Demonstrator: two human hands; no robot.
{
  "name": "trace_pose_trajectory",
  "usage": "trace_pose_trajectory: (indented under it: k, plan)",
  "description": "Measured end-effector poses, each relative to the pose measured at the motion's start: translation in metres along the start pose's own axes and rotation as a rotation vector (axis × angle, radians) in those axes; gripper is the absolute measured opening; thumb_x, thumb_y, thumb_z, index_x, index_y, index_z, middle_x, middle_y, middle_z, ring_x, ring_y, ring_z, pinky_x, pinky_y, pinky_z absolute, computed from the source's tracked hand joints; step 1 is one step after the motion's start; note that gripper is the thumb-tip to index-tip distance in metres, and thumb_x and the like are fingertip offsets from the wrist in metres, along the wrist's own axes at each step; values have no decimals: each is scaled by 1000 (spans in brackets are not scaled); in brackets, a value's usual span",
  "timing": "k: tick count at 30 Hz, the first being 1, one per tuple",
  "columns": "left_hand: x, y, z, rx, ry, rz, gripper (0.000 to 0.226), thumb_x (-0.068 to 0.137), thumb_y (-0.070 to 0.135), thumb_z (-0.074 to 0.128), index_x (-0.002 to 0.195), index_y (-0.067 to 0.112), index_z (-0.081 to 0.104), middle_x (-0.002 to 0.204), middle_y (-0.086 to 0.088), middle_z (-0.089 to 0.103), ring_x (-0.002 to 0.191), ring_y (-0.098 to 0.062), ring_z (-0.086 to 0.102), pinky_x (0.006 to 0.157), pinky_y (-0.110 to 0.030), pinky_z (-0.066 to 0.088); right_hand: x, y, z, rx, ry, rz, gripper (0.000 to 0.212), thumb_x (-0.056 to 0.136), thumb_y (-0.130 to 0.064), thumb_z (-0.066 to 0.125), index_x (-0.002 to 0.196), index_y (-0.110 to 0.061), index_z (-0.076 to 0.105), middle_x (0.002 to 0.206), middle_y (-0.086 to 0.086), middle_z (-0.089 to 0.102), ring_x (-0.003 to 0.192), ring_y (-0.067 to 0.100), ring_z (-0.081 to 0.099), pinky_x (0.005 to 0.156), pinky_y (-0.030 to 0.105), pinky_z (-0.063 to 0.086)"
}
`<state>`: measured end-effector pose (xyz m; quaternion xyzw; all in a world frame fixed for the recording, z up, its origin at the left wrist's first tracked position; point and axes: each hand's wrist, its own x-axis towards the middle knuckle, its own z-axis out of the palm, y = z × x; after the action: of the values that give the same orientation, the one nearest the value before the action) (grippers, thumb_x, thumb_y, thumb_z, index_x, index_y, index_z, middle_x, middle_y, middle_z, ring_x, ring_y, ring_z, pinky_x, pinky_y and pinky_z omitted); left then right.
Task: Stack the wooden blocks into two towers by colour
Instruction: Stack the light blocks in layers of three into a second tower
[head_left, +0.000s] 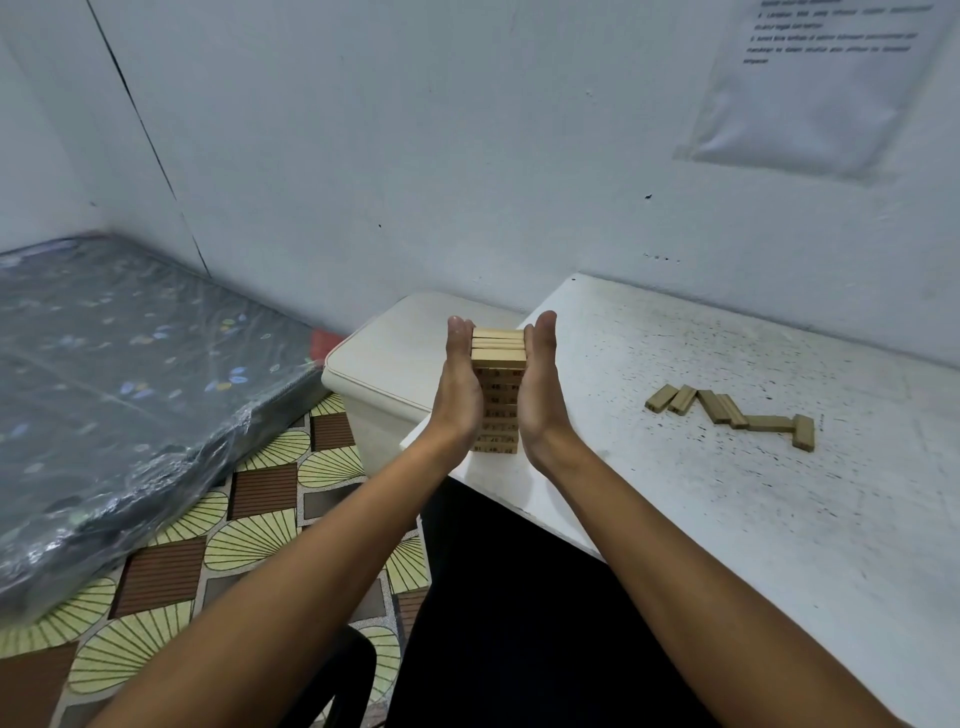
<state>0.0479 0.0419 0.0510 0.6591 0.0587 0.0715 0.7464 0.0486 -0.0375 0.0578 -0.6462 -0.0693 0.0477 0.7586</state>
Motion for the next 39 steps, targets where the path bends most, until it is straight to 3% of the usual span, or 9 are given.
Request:
trace_pose_trajectory:
  k: [2, 5, 9, 12, 14, 19, 27, 31, 39]
  plan:
    - [-2, 2, 0, 8, 0, -3, 86, 83, 81, 16, 151, 28, 28, 144, 0, 49, 132, -13, 45, 117, -39, 28, 1, 1, 0, -21, 19, 12, 70, 97, -63, 13, 75, -35, 73, 93, -2, 74, 92, 14, 70, 94, 36, 51]
    - [-7, 6, 0, 31, -7, -6, 93, 79, 82, 16, 152, 26, 25, 153, 2, 38, 140, -12, 36, 119, -38, 22, 1, 0, -2, -35, 39, 11, 67, 99, -58, 13, 69, -33, 68, 82, -11, 71, 80, 3, 68, 81, 25, 49]
    - [-11, 14, -2, 101, -6, 80, 56, 99, 58, 14, 143, 32, 39, 147, 20, 39, 134, 0, 38, 111, -22, 20, -1, -5, -6, -57, 41, -45, 60, 103, -49, 10, 128, -12, 51, 92, -26, 46, 78, -4, 61, 66, 3, 42]
    - [-4, 21, -10, 367, 28, 224, 55, 102, 45, 36, 151, 21, 29, 158, 5, 27, 144, -9, 23, 109, -21, 16, 5, -9, -17, -98, 66, -73, 58, 103, -50, 15, 140, -12, 38, 116, -19, 53, 101, -8, 54, 93, 9, 40]
    - [3, 30, -15, 564, 21, 334, 62, 97, 38, 54, 150, 18, 31, 159, 1, 26, 147, -13, 19, 115, -29, 17, 5, -17, -25, -131, 110, -85, 62, 101, -55, 25, 149, -16, 30, 150, -4, 40, 137, 9, 38, 116, 36, 29]
    - [11, 67, -4, 962, -82, 536, 64, 91, 36, 62, 146, 13, 38, 158, -6, 28, 149, -20, 9, 121, -44, 10, 11, -34, -66, -228, 226, -136, 59, 95, -45, 52, 145, -15, 40, 149, -1, 42, 138, 14, 38, 116, 45, 30]
    - [-14, 73, 59, 1189, -334, 735, 66, 92, 42, 58, 146, 11, 38, 154, -7, 35, 147, -20, 18, 119, -37, 8, -9, -42, -146, -414, 403, -145, 49, 93, -23, 61, 139, -15, 49, 143, -1, 50, 131, 13, 47, 108, 35, 39]
    - [-24, 49, 92, 1175, -484, 726, 64, 92, 41, 57, 145, 10, 39, 151, -5, 40, 144, -17, 24, 118, -35, 14, -22, -27, -182, -465, 484, -90, 46, 91, -22, 63, 135, -15, 53, 138, -3, 53, 128, 15, 49, 106, 40, 42]
    - [-12, -12, 140, 1137, -719, 566, 47, 89, 33, 62, 127, 6, 56, 129, -8, 59, 119, -23, 51, 96, -32, 41, -40, 6, -248, -720, 607, 30, 44, 91, -17, 62, 133, -12, 54, 141, 4, 50, 130, 20, 46, 99, 23, 34]
